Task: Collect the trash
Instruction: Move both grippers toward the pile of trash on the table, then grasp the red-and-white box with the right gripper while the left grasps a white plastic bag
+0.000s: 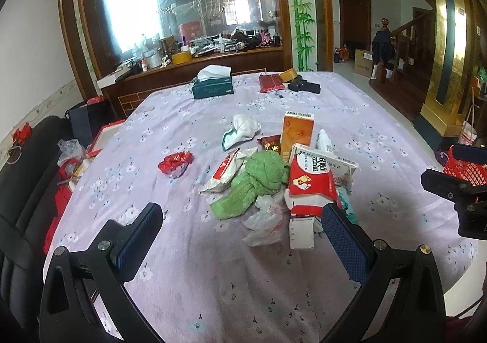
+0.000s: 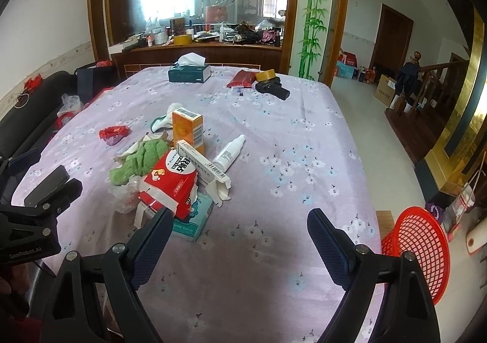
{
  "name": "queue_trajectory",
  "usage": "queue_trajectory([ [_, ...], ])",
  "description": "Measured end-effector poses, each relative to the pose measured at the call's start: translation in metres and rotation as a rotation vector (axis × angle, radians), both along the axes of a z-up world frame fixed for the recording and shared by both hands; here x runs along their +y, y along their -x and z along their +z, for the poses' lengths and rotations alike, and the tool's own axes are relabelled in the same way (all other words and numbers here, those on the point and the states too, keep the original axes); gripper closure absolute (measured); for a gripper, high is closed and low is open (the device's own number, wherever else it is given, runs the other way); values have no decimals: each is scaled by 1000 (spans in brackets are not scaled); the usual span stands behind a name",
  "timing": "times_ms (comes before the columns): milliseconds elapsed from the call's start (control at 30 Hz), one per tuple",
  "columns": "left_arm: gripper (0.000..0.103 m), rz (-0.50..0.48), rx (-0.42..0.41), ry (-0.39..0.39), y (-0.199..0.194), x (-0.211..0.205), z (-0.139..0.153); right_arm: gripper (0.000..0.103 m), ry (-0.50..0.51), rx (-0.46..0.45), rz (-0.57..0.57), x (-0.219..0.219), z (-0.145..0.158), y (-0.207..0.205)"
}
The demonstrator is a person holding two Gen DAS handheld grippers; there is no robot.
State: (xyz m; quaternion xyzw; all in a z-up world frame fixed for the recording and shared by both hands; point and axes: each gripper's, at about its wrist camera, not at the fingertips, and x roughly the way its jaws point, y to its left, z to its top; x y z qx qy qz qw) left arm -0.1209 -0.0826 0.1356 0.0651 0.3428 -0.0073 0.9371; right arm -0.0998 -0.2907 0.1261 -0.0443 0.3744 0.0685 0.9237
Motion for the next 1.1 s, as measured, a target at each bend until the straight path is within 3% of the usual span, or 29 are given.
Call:
queue_trajectory([
  [333,0,30,86,37,-13,18,-18,16,-54,56,45,10,-6,-10],
  [767,0,42,118,26,-21,32,-30,17,-74,125,111,40,-16,-29],
  [1100,0,33,144,-6,-26,42,-37,17,-159,254,164,64,-35,-66],
])
